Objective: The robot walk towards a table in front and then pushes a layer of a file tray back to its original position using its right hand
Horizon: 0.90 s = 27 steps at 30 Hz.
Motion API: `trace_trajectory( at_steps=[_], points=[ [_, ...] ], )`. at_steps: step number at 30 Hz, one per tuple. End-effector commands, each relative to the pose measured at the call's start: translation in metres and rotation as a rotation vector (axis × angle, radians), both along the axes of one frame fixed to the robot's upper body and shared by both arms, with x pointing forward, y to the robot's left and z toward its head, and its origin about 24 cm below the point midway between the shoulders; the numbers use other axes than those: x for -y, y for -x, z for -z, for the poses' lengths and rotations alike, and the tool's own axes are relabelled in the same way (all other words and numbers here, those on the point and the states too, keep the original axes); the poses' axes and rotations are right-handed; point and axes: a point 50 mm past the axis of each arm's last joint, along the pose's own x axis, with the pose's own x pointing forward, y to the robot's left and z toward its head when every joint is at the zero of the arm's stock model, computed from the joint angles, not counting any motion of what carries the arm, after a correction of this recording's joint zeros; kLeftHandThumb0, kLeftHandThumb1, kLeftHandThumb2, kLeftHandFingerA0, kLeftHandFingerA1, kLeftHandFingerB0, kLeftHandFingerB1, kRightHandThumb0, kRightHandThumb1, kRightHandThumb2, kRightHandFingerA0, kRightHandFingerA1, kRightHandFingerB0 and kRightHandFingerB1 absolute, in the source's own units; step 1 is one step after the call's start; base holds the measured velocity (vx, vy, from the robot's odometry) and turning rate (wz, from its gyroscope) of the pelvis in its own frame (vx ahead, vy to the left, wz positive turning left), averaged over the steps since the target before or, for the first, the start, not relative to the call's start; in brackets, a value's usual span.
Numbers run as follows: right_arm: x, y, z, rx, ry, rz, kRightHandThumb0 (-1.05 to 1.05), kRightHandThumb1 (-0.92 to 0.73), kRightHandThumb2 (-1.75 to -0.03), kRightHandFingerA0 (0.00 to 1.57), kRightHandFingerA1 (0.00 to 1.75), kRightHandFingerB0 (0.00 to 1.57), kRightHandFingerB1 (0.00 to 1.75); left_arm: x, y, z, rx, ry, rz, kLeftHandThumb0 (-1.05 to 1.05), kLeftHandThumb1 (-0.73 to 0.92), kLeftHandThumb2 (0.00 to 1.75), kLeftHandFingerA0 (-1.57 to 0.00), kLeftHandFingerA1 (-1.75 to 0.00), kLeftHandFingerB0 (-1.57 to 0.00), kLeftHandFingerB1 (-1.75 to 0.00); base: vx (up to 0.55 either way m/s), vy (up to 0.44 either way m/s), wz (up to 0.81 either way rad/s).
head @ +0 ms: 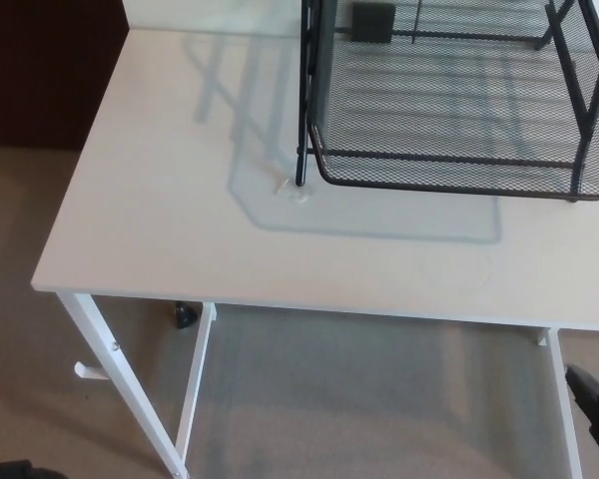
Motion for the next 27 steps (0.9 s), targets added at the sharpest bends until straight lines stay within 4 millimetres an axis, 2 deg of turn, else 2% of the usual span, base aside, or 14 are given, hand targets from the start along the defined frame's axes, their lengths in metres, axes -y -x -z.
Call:
trace_trajectory(
  at_steps=[1,6,7,14,20,21,22,23,24,25,26,27],
  points=[
    [0.031,0.006,0.053,-0.316,-0.582,0.337,-0.65,-0.48,-0.84,0.00,0.18,0.00,0.16,-0.004,0.009,0.004,-0.024,-0.010,-0.010,-0.50,0.53,0.57,-0.54,-0.37,-0.38,-0.33,0.00,0.000,0.00],
    [0.034,0.021,0.065,-0.397,-0.605,0.369,-0.65,-0.48,-0.85,0.00,0.20,0.00,0.17,-0.004,0.025,0.009,-0.063,-0.003,-0.014,-0.50,0.55,0.57,-0.53,-0.37,-0.39,-0.33,0.00,0.000,0.00],
    [0.035,0.025,0.066,-0.404,-0.593,0.369,-0.64,-0.49,-0.84,0.00,0.19,0.00,0.16,-0.005,0.028,0.011,-0.065,-0.003,-0.011,-0.58,0.46,0.77,-0.48,-0.49,-0.34,-0.44,0.00,0.000,0.00],
    [0.036,0.034,0.072,-0.435,-0.588,0.365,-0.66,-0.48,-0.83,0.00,0.19,0.00,0.15,-0.005,0.043,0.019,-0.087,-0.010,-0.013,-0.58,0.47,0.78,-0.49,-0.49,-0.35,-0.44,0.00,0.000,0.00],
    [0.036,0.034,0.073,-0.449,-0.559,0.343,-0.64,-0.49,-0.85,0.00,0.22,0.00,0.19,-0.006,0.045,0.019,-0.091,-0.027,0.001,-0.57,0.48,0.78,-0.48,-0.49,-0.34,-0.44,0.00,0.000,0.00],
    [0.036,0.034,0.074,-0.450,-0.561,0.344,-0.60,-0.64,-0.60,0.00,0.25,0.00,0.17,-0.006,0.045,0.019,-0.092,-0.025,0.001,-0.57,0.48,0.78,-0.48,-0.49,-0.34,-0.44,0.00,0.000,0.00],
    [0.037,0.034,0.074,-0.454,-0.551,0.340,-0.63,-0.48,-0.86,0.00,0.23,0.00,0.19,-0.006,0.046,0.019,-0.093,-0.013,-0.010,-0.57,0.48,0.78,-0.48,-0.49,-0.34,-0.44,0.00,0.000,0.00],
    [0.037,0.034,0.074,-0.457,-0.550,0.338,-0.58,-0.57,-0.68,0.01,0.22,0.00,0.12,-0.006,0.046,0.019,-0.092,-0.014,-0.009,-0.57,0.48,0.78,-0.49,-0.49,-0.34,-0.44,0.00,0.000,0.00],
    [0.037,0.034,0.074,-0.460,-0.550,0.336,-0.58,-0.57,-0.68,0.01,0.22,0.00,0.12,-0.007,0.046,0.020,-0.091,-0.018,-0.006,-0.57,0.48,0.78,-0.49,-0.49,-0.34,-0.44,0.00,0.000,0.00],
    [0.037,0.035,0.075,-0.463,-0.562,0.340,-0.62,-0.48,-0.84,0.00,0.23,0.00,0.18,-0.007,0.046,0.020,-0.091,-0.019,-0.007,-0.57,0.48,0.78,-0.49,-0.49,-0.34,-0.44,0.00,0.000,0.00],
    [0.037,0.034,0.075,-0.465,-0.558,0.337,-0.56,-0.59,-0.68,0.01,0.24,0.00,0.13,-0.008,0.045,0.020,-0.089,-0.019,-0.007,-0.57,0.48,0.78,-0.49,-0.49,-0.34,-0.44,0.00,0.000,0.00],
    [0.037,0.034,0.074,-0.466,-0.554,0.334,-0.56,-0.59,-0.68,0.01,0.24,0.00,0.13,-0.008,0.045,0.020,-0.087,-0.018,-0.006,-0.57,0.48,0.78,-0.49,-0.49,-0.34,-0.44,0.00,0.000,0.00]
  ],
)
